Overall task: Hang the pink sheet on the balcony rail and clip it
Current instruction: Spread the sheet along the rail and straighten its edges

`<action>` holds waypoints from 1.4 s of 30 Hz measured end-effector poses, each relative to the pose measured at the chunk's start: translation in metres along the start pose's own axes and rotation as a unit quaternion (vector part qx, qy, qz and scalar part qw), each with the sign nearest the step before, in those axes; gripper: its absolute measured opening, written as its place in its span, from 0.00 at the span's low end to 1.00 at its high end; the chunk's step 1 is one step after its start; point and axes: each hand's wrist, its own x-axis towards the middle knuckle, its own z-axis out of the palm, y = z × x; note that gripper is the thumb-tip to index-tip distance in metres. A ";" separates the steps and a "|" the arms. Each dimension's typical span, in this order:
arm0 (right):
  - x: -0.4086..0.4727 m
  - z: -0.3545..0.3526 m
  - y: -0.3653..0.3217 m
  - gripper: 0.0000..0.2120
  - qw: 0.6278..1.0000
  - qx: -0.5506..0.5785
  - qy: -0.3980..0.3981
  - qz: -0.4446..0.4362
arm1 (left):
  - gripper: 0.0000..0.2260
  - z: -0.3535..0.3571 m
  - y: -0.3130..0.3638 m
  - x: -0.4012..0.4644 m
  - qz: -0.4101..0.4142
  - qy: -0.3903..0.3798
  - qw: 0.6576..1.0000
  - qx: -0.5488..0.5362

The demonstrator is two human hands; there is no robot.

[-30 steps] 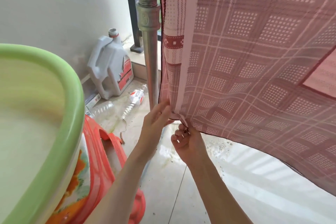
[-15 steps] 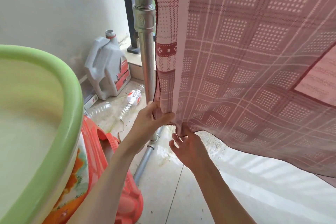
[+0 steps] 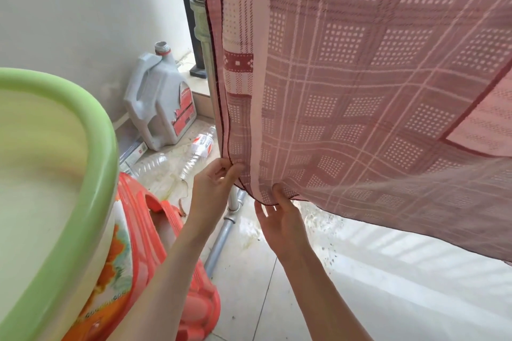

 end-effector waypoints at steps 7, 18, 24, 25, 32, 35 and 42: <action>0.002 -0.001 0.000 0.05 1.000 -0.002 -0.014 -0.021 | 0.06 0.006 -0.013 -0.008 -0.021 -0.054 0.996 0.068; 0.004 -0.008 -0.009 0.10 0.999 0.002 -0.006 -0.036 | 0.07 0.005 -0.002 -0.009 -0.023 -0.058 0.998 -0.024; 0.009 -0.010 -0.014 0.09 0.999 0.014 0.009 -0.030 | 0.06 0.004 0.017 -0.001 0.061 -0.055 0.997 -0.014; 0.009 -0.010 -0.014 0.09 0.999 0.016 0.008 -0.028 | 0.07 0.005 0.016 -0.002 0.059 -0.051 0.997 -0.004; 0.003 -0.010 -0.013 0.09 1.000 -0.002 -0.008 -0.025 | 0.11 0.005 0.007 -0.004 0.027 -0.056 0.997 0.036; 0.002 -0.007 -0.010 0.09 0.999 -0.008 -0.015 -0.029 | 0.10 0.005 0.003 -0.004 0.033 -0.051 0.997 0.043; 0.001 -0.013 -0.002 0.05 0.990 -0.126 -0.007 -0.064 | 0.04 0.007 -0.011 0.002 -0.001 0.061 0.998 -0.030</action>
